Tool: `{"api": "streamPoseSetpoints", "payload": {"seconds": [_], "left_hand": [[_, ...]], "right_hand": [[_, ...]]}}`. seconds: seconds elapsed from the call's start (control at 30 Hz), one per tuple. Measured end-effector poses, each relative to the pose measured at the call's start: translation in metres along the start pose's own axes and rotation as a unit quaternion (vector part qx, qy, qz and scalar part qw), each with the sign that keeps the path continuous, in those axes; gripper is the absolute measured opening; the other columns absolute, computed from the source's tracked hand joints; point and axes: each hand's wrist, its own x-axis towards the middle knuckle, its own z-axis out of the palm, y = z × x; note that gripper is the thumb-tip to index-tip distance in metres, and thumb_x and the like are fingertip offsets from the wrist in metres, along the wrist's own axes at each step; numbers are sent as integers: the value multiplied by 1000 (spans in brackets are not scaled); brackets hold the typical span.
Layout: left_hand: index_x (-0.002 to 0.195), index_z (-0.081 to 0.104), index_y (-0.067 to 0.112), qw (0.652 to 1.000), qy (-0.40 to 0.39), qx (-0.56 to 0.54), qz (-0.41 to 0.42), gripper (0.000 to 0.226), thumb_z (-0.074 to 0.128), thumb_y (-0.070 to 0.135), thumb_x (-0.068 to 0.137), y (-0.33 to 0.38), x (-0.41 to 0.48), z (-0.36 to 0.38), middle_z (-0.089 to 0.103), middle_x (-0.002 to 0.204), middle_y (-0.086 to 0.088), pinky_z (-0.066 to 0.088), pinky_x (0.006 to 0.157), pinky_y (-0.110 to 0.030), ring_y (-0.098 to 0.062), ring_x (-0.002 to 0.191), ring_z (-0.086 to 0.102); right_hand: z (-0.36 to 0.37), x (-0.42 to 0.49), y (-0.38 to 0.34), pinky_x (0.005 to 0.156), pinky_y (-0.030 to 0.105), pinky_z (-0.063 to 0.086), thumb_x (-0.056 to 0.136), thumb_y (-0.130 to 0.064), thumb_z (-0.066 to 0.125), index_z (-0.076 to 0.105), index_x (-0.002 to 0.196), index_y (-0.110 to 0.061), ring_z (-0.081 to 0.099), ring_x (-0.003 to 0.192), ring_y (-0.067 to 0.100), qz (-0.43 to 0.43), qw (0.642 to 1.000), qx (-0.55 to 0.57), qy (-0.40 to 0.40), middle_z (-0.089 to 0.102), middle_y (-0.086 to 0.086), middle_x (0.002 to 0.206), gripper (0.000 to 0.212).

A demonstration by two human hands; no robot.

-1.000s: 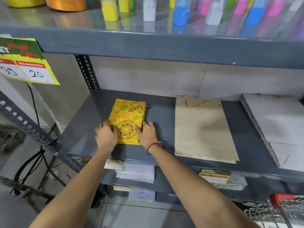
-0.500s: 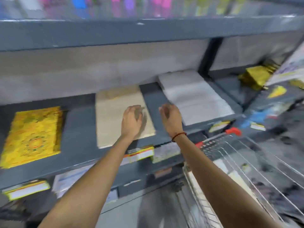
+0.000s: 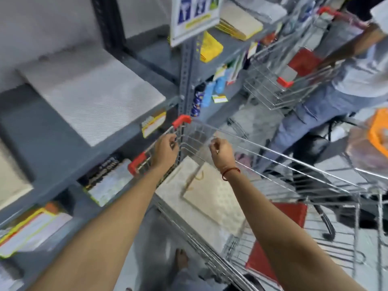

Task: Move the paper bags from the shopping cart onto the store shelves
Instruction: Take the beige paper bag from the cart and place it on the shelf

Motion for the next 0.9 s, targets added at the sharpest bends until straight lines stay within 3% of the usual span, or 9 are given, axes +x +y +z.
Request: {"api": "streamPoseSetpoints", "payload": {"seconds": [0.17,0.37,0.47,0.57,0.63,0.7,0.73,0.8,0.9], "left_hand": [[134,49,7,980,-125,32,-154,43,55,19,92,-17,-4,93,54,137,-14,46,97,-37,-31,122,54],[143,32,2,899,-270,72,-338,60,51,27,92,-60,-26,173,44,139,-21,47,98,-43,-38,123,50],[146,28,1,861,-246,-1,-446,64,52,25,92,-86,-37,207,40,146,-21,43,106,-41,-36,131,44],[143,35,0,805,-207,-147,-535,53,44,22,96,-99,-51,236,36,150,-21,39,97,-30,-33,138,38],[144,35,10,760,-185,-230,-578,50,42,22,96,-102,-57,251,30,155,-17,37,104,-37,-31,143,31],[123,43,18,734,-166,-260,-605,31,47,26,93,-102,-60,261,31,154,-16,36,109,-42,-32,142,32],[116,45,13,720,-151,-268,-622,33,53,30,90,-102,-61,263,38,150,-16,40,104,-42,-32,138,39],[126,48,8,701,-119,-267,-651,58,64,41,81,-107,-63,260,48,141,-10,47,91,-39,-29,127,49],[140,39,16,708,-73,-280,-644,81,72,46,72,-116,-62,248,46,143,-10,45,102,-48,-34,128,48]], "right_hand": [[14,-5,98,90,37,45,93,-18,51,57,114,-1,56,107,35,114,991,-23,-63,59,25,114,27],[50,-5,192,99,30,31,90,-26,56,53,122,-3,43,126,30,169,969,-95,-151,53,20,130,39],[66,6,227,105,31,25,88,-34,58,45,129,0,36,131,31,163,961,-129,-183,48,21,135,54],[76,19,253,108,38,28,86,-39,60,41,134,-3,36,131,34,158,959,-140,-188,46,21,137,62],[85,24,271,109,39,27,86,-42,59,39,136,-5,36,131,36,158,956,-140,-206,45,21,139,65],[91,24,280,110,40,28,86,-44,59,34,139,-6,35,133,36,163,951,-144,-219,42,21,142,70],[94,23,284,109,40,29,85,-45,60,35,139,-6,36,132,36,167,952,-141,-214,42,21,142,71],[96,22,286,107,42,30,82,-47,63,40,136,-4,38,128,37,168,959,-135,-184,46,22,137,72],[93,19,284,107,45,32,76,-59,62,50,129,-7,39,126,37,164,950,-178,-195,46,20,138,74]]}}
